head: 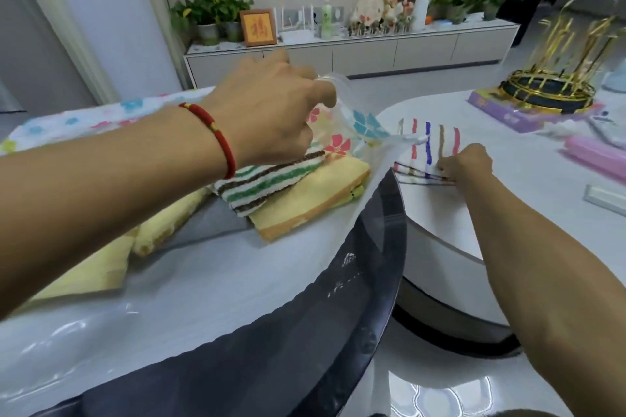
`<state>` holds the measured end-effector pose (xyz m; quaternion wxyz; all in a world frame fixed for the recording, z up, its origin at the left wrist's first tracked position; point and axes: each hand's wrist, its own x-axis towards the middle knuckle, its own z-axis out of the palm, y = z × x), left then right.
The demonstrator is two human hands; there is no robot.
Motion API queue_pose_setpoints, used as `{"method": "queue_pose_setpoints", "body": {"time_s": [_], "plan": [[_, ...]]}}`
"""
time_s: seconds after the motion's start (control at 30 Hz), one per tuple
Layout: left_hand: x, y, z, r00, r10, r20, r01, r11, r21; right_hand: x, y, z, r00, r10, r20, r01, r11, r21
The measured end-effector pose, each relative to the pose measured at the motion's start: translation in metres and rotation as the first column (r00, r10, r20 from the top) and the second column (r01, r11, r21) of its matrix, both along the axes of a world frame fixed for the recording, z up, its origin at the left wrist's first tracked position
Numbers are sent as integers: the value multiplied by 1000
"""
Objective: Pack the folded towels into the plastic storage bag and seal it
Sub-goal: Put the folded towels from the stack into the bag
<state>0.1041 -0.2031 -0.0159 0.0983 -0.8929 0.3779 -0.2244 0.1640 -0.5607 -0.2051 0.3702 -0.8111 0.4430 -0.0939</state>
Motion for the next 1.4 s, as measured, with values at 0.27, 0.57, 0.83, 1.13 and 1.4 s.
{"method": "queue_pose_setpoints", "body": {"time_s": [0.27, 0.57, 0.83, 1.13, 1.4], "plan": [[-31, 31, 7, 996, 90, -27, -89, 995, 41, -94, 28, 32, 941, 26, 336, -159, 913, 376], [-83, 121, 22, 982, 190, -17, -190, 981, -35, -267, 95, 130, 716, 517, 469, -644, 748, 160], [-89, 205, 48, 937, 330, -115, -340, 937, -79, -276, 229, 178, 511, 655, 557, -832, 214, 511], [-78, 229, 87, 942, 333, -48, -336, 940, -58, -156, 439, 129, 643, 295, 706, -765, 212, 608], [-95, 215, 61, 963, 266, -40, -268, 963, -44, -167, 437, 95, 516, 626, 585, -851, 450, 270]]}}
